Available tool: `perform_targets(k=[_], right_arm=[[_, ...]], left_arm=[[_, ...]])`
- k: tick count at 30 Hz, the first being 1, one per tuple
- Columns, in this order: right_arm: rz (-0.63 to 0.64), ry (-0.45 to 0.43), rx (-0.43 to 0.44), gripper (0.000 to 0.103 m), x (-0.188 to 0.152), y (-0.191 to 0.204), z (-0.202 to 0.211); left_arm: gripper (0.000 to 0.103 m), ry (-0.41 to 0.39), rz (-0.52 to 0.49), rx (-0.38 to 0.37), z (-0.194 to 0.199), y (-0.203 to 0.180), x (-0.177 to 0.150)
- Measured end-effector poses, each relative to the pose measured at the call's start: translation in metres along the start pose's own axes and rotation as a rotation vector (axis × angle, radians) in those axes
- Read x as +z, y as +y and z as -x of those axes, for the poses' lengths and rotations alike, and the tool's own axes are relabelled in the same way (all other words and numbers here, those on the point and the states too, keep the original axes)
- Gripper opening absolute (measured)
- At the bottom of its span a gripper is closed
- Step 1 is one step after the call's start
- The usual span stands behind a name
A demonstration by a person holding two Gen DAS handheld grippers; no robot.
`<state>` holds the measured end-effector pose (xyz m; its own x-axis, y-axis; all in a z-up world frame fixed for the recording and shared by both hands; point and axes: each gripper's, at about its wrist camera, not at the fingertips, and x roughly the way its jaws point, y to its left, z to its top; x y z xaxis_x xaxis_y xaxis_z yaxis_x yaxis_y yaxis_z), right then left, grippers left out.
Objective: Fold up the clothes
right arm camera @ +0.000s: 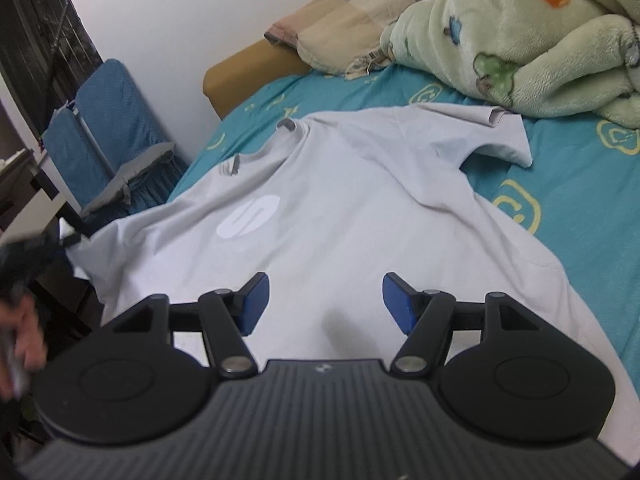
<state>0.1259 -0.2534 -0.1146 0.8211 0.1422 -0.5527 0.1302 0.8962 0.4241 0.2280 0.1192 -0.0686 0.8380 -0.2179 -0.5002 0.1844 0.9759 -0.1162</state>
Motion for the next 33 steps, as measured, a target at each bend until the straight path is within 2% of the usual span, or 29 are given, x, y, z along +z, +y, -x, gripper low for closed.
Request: perform_targets(k=[2, 4, 6, 7, 8, 11, 16, 21, 24, 25, 28, 30, 33], right_arm=[[0.012, -0.011, 0.003, 0.066, 0.000, 0.002, 0.004], [0.020, -0.012, 0.001, 0.066, -0.002, 0.003, 0.007], [0.026, -0.012, -0.001, 0.066, -0.003, 0.003, 0.009], [0.023, -0.010, -0.002, 0.066, -0.003, 0.002, 0.009], [0.017, -0.007, -0.003, 0.066, -0.003, 0.001, 0.009], [-0.008, 0.001, -0.001, 0.066, -0.002, -0.003, 0.007], [-0.039, 0.016, 0.013, 0.066, -0.003, -0.006, 0.003], [-0.040, 0.031, 0.017, 0.066, -0.005, -0.005, 0.000], [-0.040, 0.034, 0.007, 0.066, -0.006, -0.008, -0.001], [-0.040, 0.036, 0.006, 0.066, -0.007, -0.008, -0.001], [-0.040, 0.046, 0.002, 0.066, -0.009, -0.009, -0.002], [-0.040, 0.053, 0.000, 0.066, -0.010, -0.009, -0.002], [0.001, 0.052, 0.020, 0.066, -0.014, 0.003, -0.001]], left_arm=[[0.008, 0.070, -0.048, -0.054, 0.009, -0.024, -0.022], [0.009, 0.151, -0.028, -0.070, 0.008, -0.031, -0.041], [0.014, 0.223, 0.029, -0.083, 0.007, -0.027, -0.052], [0.020, 0.246, 0.076, -0.083, 0.008, -0.021, -0.054], [0.031, 0.267, 0.123, -0.081, 0.010, -0.015, -0.056], [0.057, 0.241, 0.269, -0.068, 0.031, 0.009, -0.059], [0.059, 0.154, 0.476, -0.022, 0.047, 0.061, -0.053], [0.056, 0.134, 0.571, 0.000, 0.014, 0.084, -0.058], [0.044, 0.157, 0.569, 0.015, -0.012, 0.080, -0.063], [0.037, 0.165, 0.540, 0.016, -0.018, 0.076, -0.063], [0.003, 0.191, 0.450, 0.032, -0.027, 0.065, -0.061], [0.003, 0.186, 0.408, 0.062, -0.025, 0.068, -0.049], [0.002, 0.152, 0.331, 0.115, -0.021, 0.080, -0.012]])
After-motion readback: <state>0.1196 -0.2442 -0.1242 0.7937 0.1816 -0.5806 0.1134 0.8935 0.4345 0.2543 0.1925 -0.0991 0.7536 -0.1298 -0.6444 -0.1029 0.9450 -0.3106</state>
